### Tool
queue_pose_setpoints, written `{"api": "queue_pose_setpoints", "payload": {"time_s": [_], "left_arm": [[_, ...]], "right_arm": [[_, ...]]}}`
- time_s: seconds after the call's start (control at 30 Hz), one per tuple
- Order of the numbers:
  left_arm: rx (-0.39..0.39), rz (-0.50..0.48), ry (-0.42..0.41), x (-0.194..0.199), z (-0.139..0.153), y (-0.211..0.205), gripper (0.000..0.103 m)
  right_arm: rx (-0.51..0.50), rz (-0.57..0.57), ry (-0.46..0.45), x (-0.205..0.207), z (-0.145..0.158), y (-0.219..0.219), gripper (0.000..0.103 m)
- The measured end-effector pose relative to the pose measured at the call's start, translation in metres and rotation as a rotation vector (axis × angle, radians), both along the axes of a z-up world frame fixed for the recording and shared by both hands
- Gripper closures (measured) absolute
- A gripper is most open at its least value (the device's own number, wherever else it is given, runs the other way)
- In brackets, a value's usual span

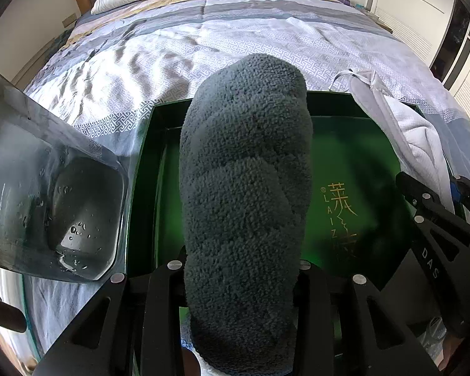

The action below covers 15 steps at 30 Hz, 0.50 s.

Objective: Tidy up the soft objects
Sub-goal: 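Lower the mitt and pouch into the green tray and open both tools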

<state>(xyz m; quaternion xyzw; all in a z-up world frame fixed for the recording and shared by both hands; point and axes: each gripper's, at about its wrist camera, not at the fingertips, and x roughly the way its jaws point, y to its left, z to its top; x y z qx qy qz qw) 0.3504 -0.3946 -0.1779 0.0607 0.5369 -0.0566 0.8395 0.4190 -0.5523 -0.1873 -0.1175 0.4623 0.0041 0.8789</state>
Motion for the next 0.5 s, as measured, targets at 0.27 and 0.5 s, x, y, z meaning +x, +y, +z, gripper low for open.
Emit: {"api": "queue_pose_setpoints", "payload": {"time_s": [0.27,0.5], "left_arm": [[0.002,0.005,-0.005,0.0011,-0.0005,0.0024,0.074],[0.003,0.006,-0.009,0.0008,-0.0008,0.0021,0.074]], "right_arm": [[0.014,0.004,0.015,-0.0005,-0.0030,0.0009,0.070],[0.011,0.004,0.014,-0.0004,-0.0036,0.0016,0.067]]}}
